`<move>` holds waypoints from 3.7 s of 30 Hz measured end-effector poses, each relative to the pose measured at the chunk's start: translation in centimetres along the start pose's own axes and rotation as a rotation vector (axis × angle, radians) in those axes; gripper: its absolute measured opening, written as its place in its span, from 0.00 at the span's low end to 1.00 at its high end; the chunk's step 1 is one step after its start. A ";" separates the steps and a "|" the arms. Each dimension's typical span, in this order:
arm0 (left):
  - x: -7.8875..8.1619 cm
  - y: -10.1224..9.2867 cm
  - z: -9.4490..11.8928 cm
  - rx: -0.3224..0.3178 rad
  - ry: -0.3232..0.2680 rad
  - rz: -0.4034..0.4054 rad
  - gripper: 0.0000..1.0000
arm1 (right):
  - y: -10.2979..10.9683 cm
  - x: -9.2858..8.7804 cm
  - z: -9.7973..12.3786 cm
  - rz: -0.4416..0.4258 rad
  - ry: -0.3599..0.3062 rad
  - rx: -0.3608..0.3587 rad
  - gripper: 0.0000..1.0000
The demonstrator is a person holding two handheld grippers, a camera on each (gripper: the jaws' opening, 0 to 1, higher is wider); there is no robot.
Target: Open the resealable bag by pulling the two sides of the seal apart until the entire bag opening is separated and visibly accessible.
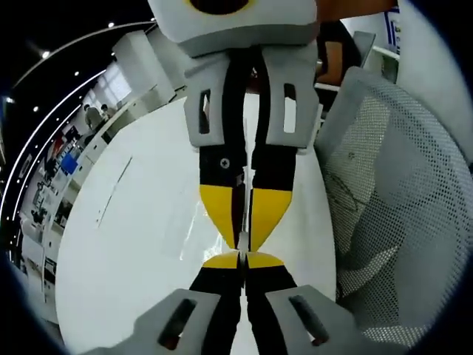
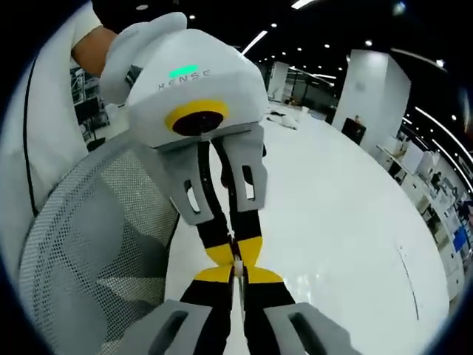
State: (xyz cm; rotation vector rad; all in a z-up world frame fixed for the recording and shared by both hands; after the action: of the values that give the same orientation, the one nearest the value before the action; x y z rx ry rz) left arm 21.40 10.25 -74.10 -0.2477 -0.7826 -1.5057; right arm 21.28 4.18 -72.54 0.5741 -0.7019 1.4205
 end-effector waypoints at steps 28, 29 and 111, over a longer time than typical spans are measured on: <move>-0.7 -0.5 0.5 -0.030 -0.049 0.008 0.00 | 0.4 -1.0 -0.6 -0.092 0.065 0.002 0.00; -0.6 -0.5 0.6 -0.027 -0.051 0.001 0.00 | 0.4 -1.0 -0.6 -0.094 0.068 0.004 0.00; 0.4 -0.9 -0.7 -0.063 -0.079 -0.050 0.00 | 0.5 -3.3 -0.8 -0.111 0.141 -0.049 0.00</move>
State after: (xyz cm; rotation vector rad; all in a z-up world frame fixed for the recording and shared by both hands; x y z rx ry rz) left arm 20.71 9.41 -74.71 -0.3391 -0.8096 -1.5770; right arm 20.81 2.60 -75.50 0.4630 -0.5820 1.3233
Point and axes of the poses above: the point that each gripper's makers call its tool centre point, and the gripper's own axes: z roughly backward along the fingers, y roughly to its left, x roughly out of its top, the point moved 6 cm from there along z, roughly backward along the fingers, and after that the axes turned 5 degrees about -z, right-handed, at the moved point
